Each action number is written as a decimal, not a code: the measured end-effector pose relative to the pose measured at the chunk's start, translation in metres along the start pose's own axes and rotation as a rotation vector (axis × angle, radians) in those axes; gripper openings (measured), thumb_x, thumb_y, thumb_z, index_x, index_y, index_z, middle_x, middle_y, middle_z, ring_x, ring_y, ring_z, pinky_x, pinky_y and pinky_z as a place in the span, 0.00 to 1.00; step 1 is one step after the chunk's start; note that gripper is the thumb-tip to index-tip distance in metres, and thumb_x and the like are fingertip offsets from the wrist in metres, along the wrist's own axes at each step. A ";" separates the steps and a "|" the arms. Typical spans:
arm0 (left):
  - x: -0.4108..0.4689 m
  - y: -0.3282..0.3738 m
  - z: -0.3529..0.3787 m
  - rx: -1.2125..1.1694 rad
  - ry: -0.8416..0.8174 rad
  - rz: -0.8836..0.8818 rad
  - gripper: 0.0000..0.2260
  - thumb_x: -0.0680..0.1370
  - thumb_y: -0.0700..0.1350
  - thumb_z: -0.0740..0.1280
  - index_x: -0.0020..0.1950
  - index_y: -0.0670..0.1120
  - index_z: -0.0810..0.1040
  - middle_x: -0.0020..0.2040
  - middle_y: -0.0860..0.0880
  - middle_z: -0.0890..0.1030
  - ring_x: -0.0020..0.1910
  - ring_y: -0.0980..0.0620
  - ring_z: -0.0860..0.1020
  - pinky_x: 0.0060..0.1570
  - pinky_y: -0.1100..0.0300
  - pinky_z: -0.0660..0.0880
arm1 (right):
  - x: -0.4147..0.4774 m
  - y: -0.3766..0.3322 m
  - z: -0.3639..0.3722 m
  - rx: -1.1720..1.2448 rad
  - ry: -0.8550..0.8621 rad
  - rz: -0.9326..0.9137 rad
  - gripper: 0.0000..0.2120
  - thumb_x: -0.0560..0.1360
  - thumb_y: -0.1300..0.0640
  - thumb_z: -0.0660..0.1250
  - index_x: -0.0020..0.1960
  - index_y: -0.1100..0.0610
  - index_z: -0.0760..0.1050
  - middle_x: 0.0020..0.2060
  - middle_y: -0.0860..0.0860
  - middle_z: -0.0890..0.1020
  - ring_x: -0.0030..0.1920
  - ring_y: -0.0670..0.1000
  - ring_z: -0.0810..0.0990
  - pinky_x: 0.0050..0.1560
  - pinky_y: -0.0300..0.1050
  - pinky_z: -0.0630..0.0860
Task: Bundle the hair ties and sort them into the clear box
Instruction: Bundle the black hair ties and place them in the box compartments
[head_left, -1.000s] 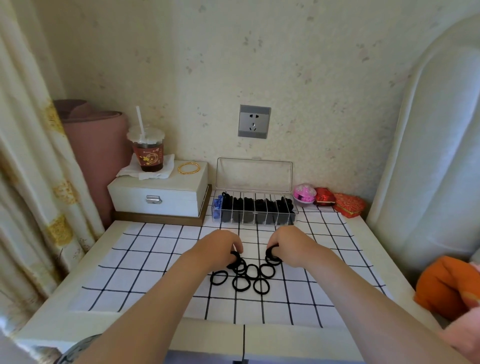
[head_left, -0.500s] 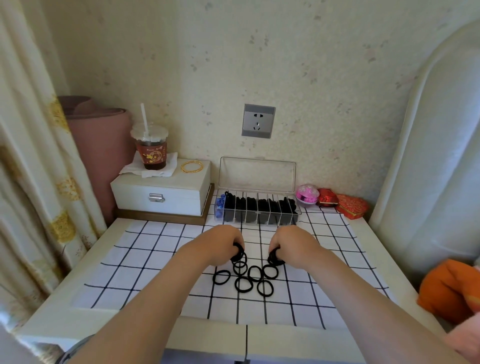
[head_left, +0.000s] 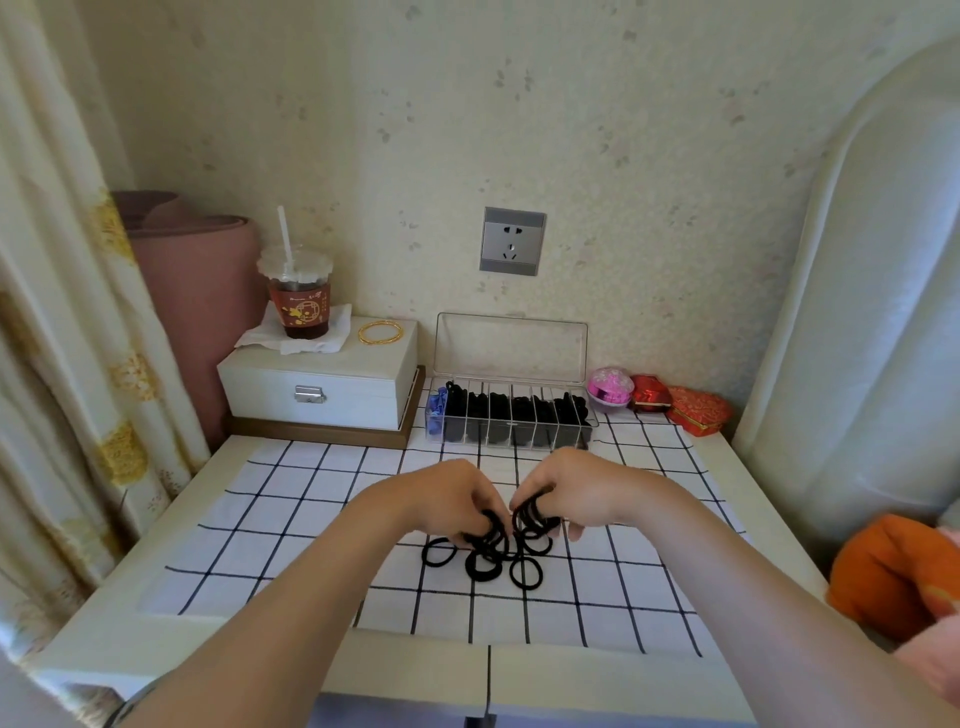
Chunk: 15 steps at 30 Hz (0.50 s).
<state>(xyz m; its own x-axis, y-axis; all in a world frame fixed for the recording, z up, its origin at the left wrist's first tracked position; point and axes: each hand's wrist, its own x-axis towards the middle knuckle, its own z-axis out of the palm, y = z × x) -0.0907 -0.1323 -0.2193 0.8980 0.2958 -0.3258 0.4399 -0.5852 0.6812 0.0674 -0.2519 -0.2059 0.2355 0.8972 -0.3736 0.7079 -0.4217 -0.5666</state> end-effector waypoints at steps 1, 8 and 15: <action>0.000 0.001 0.003 0.088 -0.007 0.000 0.14 0.75 0.38 0.67 0.51 0.54 0.86 0.41 0.56 0.82 0.40 0.56 0.81 0.43 0.64 0.79 | -0.001 0.001 0.003 -0.026 -0.016 0.012 0.18 0.77 0.66 0.61 0.61 0.52 0.81 0.45 0.48 0.82 0.36 0.45 0.82 0.35 0.39 0.79; 0.008 0.001 0.018 0.387 0.064 -0.056 0.10 0.73 0.41 0.71 0.52 0.51 0.83 0.46 0.55 0.77 0.45 0.54 0.77 0.43 0.63 0.74 | 0.009 0.007 0.025 -0.398 0.141 0.000 0.15 0.75 0.63 0.66 0.57 0.50 0.83 0.55 0.49 0.82 0.52 0.52 0.80 0.53 0.45 0.79; 0.010 0.000 0.020 0.424 0.027 -0.096 0.10 0.78 0.42 0.66 0.58 0.48 0.81 0.53 0.50 0.81 0.48 0.50 0.78 0.46 0.60 0.76 | 0.011 0.009 0.023 -0.464 0.125 0.037 0.12 0.76 0.62 0.62 0.53 0.54 0.82 0.51 0.52 0.83 0.50 0.55 0.81 0.51 0.49 0.80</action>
<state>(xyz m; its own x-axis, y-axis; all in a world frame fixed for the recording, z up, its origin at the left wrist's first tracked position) -0.0816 -0.1443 -0.2353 0.8546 0.3805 -0.3535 0.4921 -0.8109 0.3168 0.0610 -0.2488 -0.2324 0.3241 0.9037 -0.2796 0.9133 -0.3760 -0.1567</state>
